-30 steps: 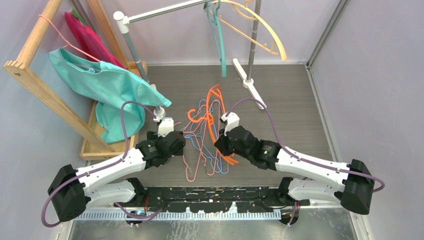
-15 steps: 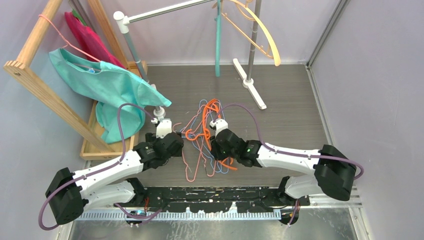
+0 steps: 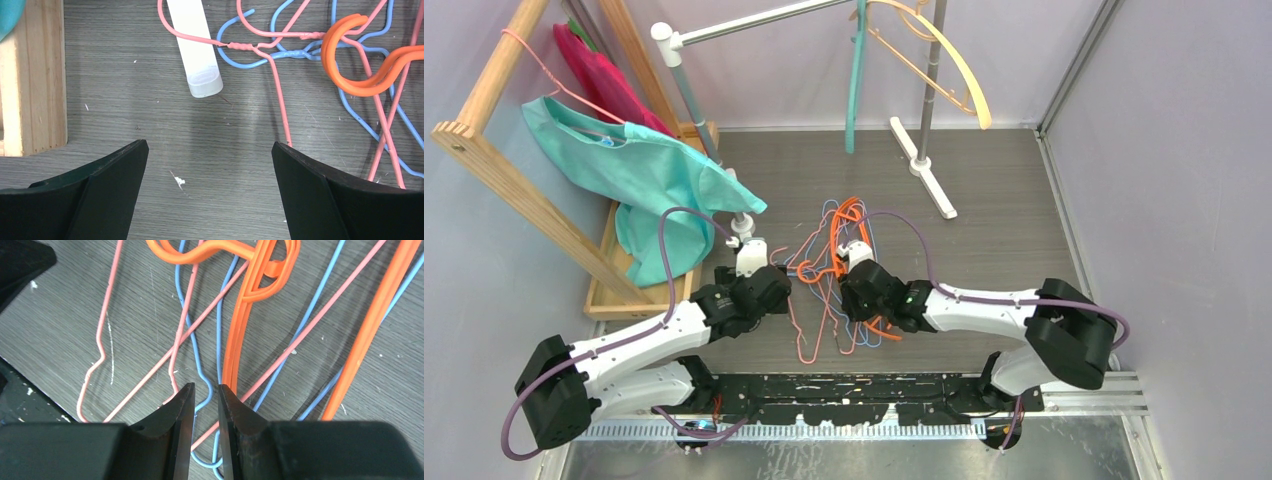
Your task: Organize the hangers
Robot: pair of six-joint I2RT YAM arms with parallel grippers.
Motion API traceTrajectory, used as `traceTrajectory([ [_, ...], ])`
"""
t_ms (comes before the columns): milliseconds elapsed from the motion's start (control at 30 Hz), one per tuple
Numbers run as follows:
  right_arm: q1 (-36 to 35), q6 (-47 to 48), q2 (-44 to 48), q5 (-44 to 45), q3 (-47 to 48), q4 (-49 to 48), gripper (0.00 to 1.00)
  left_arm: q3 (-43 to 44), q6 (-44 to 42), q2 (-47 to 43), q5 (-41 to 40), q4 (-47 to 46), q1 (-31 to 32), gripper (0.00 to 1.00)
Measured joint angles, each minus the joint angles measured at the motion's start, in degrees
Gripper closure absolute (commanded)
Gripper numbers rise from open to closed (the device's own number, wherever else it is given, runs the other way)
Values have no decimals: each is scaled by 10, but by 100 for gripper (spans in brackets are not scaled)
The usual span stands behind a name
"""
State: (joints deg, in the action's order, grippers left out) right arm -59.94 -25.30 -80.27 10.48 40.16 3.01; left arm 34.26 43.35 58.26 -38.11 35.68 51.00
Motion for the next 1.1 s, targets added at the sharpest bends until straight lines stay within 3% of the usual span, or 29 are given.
traceTrajectory([
  [300, 0, 10, -51, 5, 23, -24, 78, -3, 8, -3, 0, 0, 0, 2],
  [1100, -1, 16, -45, 81, 36, 6, 65, -9, 8, -23, 5, 4, 0, 2],
])
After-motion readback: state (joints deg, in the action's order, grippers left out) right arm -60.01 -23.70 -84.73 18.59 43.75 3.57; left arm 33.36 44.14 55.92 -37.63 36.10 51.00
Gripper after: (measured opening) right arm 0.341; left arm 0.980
